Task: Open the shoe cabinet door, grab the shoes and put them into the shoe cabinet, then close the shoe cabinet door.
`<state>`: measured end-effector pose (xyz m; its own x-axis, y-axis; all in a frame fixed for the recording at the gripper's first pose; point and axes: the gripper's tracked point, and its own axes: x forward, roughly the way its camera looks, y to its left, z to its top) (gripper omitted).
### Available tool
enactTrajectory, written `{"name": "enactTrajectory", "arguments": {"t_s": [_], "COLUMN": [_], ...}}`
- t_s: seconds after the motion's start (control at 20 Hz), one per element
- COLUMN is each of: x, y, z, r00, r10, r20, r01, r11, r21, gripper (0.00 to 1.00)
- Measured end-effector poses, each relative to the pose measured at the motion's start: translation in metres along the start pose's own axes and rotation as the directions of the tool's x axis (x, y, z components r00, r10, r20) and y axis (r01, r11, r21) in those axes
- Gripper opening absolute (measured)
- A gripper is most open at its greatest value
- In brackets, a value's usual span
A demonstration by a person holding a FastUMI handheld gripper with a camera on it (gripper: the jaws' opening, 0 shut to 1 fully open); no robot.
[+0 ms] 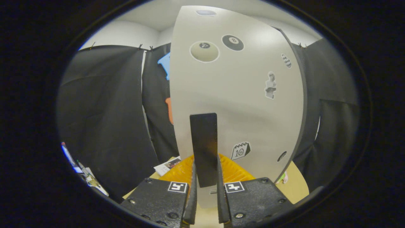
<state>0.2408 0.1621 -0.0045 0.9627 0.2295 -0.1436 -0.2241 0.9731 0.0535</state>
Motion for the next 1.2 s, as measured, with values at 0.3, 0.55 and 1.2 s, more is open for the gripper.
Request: {"name": "enactTrajectory", "arguments": {"t_s": [0.3, 0.55, 1.2], "x": [-0.065, -0.102, -0.167], "y": [-0.035, -0.062, -0.150], "z": [-0.006, -0.012, -0.018], "r00": [0.999, 0.995, 0.978], "r10": [-0.047, -0.098, -0.207], "r20": [0.005, 0.013, 0.032], "r01": [0.047, 0.098, 0.206], "r11": [0.999, 0.995, 0.978], "r21": [0.011, 0.029, 0.035], "gripper": [0.28, 0.25, 0.11]}}
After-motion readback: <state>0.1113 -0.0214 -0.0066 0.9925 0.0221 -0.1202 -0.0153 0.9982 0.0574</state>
